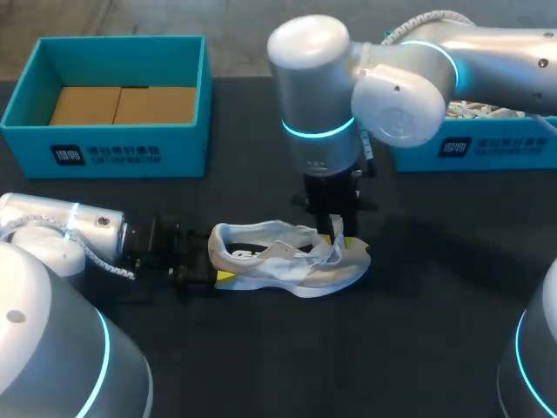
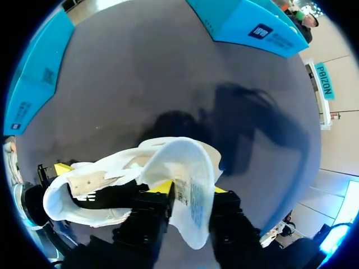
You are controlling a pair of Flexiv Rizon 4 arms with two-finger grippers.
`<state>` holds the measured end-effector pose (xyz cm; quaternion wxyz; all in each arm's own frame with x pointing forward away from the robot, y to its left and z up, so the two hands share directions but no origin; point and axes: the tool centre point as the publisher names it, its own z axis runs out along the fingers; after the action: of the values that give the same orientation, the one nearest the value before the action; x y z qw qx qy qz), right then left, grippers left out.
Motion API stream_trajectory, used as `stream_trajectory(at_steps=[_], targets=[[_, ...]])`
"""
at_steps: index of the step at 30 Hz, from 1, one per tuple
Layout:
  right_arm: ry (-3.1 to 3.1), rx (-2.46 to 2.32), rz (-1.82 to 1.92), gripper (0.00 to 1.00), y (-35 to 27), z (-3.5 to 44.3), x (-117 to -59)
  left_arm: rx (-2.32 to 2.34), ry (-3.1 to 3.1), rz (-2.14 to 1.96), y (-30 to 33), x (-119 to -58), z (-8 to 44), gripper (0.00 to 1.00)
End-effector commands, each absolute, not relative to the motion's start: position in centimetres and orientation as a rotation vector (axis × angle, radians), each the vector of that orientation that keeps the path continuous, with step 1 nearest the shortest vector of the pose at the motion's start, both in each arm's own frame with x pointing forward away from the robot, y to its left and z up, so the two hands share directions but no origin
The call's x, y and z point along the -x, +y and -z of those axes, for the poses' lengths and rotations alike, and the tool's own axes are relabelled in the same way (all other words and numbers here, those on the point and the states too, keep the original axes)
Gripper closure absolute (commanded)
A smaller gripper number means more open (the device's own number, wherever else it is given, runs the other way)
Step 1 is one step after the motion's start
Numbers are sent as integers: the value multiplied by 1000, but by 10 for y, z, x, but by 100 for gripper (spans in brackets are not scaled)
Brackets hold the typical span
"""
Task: Take the shoe out of the shoebox, open the shoe tongue, remove and reinsert the insole, then place the shoe into the shoebox
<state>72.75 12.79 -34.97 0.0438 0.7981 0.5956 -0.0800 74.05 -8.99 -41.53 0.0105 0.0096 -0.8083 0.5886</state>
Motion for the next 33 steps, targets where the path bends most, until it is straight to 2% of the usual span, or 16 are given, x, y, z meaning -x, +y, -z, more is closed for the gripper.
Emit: stream_trajectory(at_steps=[1,4,6,9,13,18,23,29,33], targets=[[1694,-2517,214,58,122,353,-721,-31,-2524,-1838,-89,-738,418,100],[1673,-2527,214,51,116,355,-720,-31,-2524,-1838,-89,-738,418,100],[1658,-2533,214,41,113,356,-719,-31,-2524,-1838,-89,-738,418,100],[1635,-2544,220,40,106,359,-718,-31,-2524,-1838,-89,-738,418,100],[1606,-2558,240,32,97,362,-716,-31,-2524,-1838,-89,-738,418,100],[1585,-2582,251,36,89,368,-715,-31,-2524,-1838,-89,-738,418,100],[1588,-2575,255,35,89,364,-715,-31,-2524,-1838,-89,-738,418,100],[1615,-2530,201,23,92,343,-715,-31,-2524,-1838,-89,-738,418,100],[1647,-2489,161,20,96,328,-716,-31,-2524,-1838,-89,-738,418,100]])
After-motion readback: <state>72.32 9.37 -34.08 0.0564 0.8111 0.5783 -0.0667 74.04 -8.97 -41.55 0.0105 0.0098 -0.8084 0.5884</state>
